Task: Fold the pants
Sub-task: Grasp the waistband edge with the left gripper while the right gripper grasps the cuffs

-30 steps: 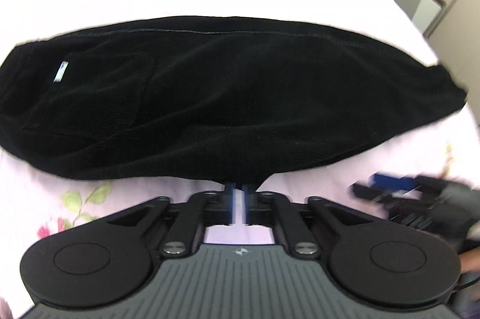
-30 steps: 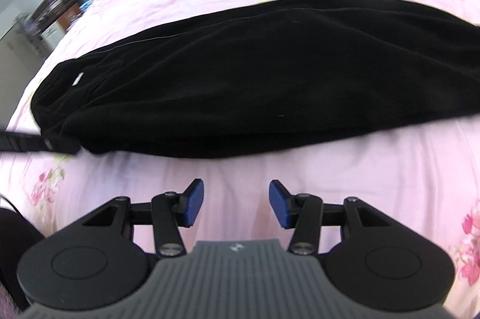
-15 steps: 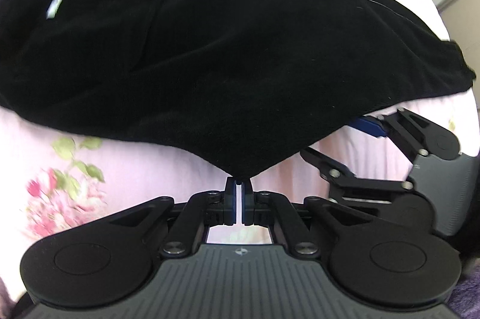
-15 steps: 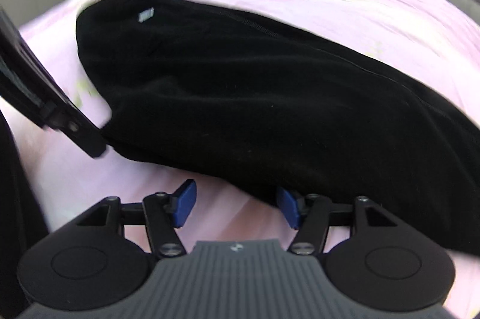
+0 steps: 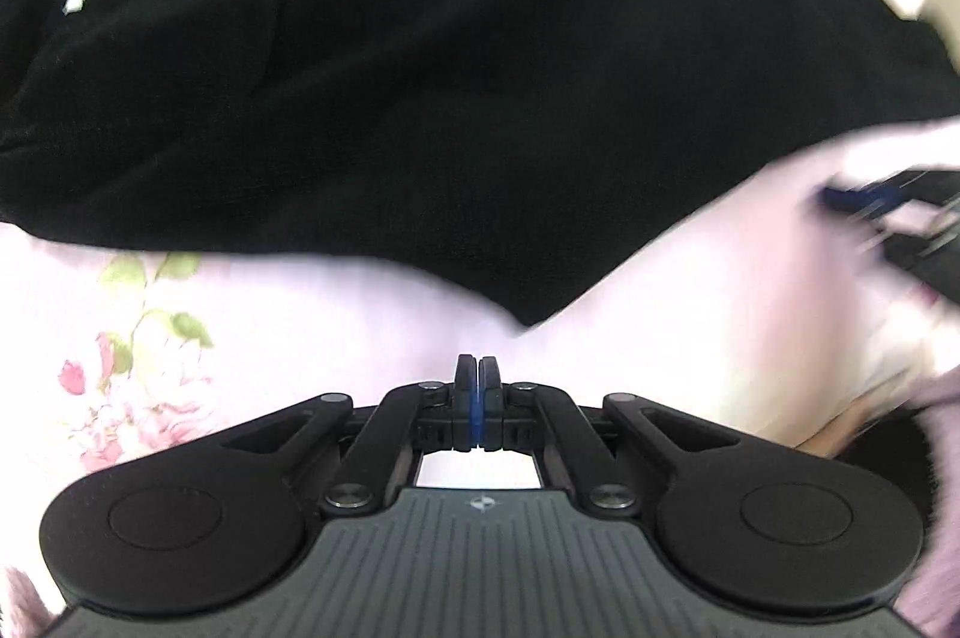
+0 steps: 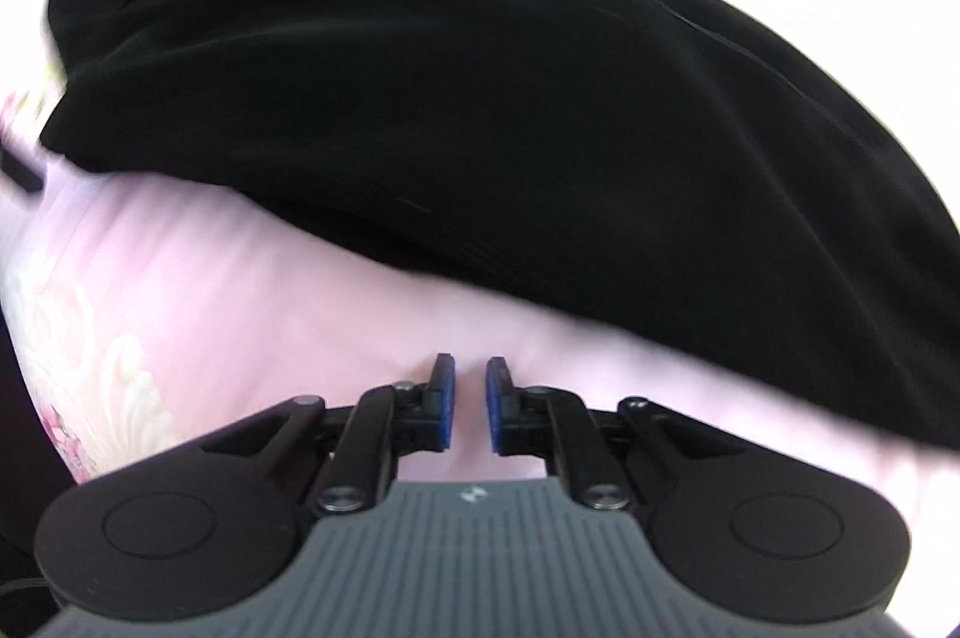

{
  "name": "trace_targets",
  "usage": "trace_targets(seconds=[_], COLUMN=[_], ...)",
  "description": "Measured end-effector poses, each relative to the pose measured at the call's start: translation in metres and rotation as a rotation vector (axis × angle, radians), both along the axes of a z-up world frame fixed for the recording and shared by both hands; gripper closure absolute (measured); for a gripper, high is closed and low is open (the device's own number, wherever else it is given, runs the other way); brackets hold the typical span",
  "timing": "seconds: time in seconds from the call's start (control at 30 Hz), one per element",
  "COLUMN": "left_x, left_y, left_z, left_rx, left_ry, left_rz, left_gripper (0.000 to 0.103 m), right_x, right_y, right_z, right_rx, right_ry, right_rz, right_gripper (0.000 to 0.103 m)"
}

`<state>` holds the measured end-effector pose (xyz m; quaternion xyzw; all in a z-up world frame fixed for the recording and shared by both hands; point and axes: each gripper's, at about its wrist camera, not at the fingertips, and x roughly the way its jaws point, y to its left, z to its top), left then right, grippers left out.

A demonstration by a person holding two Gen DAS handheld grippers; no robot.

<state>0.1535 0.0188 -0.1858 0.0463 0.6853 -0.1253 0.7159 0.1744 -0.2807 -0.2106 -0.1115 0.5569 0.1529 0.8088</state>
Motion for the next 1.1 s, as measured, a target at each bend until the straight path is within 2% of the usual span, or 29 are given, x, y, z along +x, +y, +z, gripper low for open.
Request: trace_targets(seconds=[0.07,0.17,0.37,0.47,0.53,0.63,0.7,0.8,0.9,1.0,1.1], left_x=[-0.003,-0.007,0.007,0.025,0.038,0.06,0.08,0.088,0.104,0.118,0.128], left_y=[0.005,0.011,0.013,0.005,-0.002,-0.013,-0.026,-0.055,-0.085,-0.124,-0.167], left_z=[-0.009,0.001,0.044,0.059,0.064,0.065,0.065,0.062,0.058,0.05,0.04], left_rx=[0.02,-0.044,-0.096,-0.089,-0.081,-0.059,-0.053,-0.071,-0.097,-0.114,-0.112], left_ry=[0.009,-0.009,-0.171,-0.259,-0.297,-0.336,-0.358,-0.358,-0.347,-0.328,-0.307], left_rz=[0.002,-0.003,-0.002,0.01,0.021,0.037,0.042,0.028,-0.035,-0.131,-0.201], left_gripper=[0.103,0.103,0.098,0.095,0.088,0.087,0.087,0.086,0.086,0.086,0.086], right_x=[-0.001,-0.005,-0.002,0.002,0.007,0.016,0.019,0.022,0.021,0.029,0.047], right_y=[-0.033,-0.093,-0.209,-0.257,-0.286,-0.324,-0.346,-0.37,-0.386,-0.399,-0.407], right_z=[0.01,0.027,0.051,0.061,0.065,0.064,0.059,0.049,0.038,0.03,0.029], right_rx=[0.001,0.063,0.151,0.198,0.237,0.312,0.355,0.409,0.454,0.463,0.438], right_ry=[-0.007,-0.03,-0.077,-0.114,-0.12,-0.113,-0.096,-0.075,-0.042,0.0,0.02], right_rz=[-0.115,-0.297,-0.662,-0.794,-0.885,-1.005,-1.066,-1.133,-1.166,-1.144,-1.069], right_gripper=[0.066,0.061,0.048,0.039,0.034,0.034,0.034,0.034,0.034,0.035,0.035])
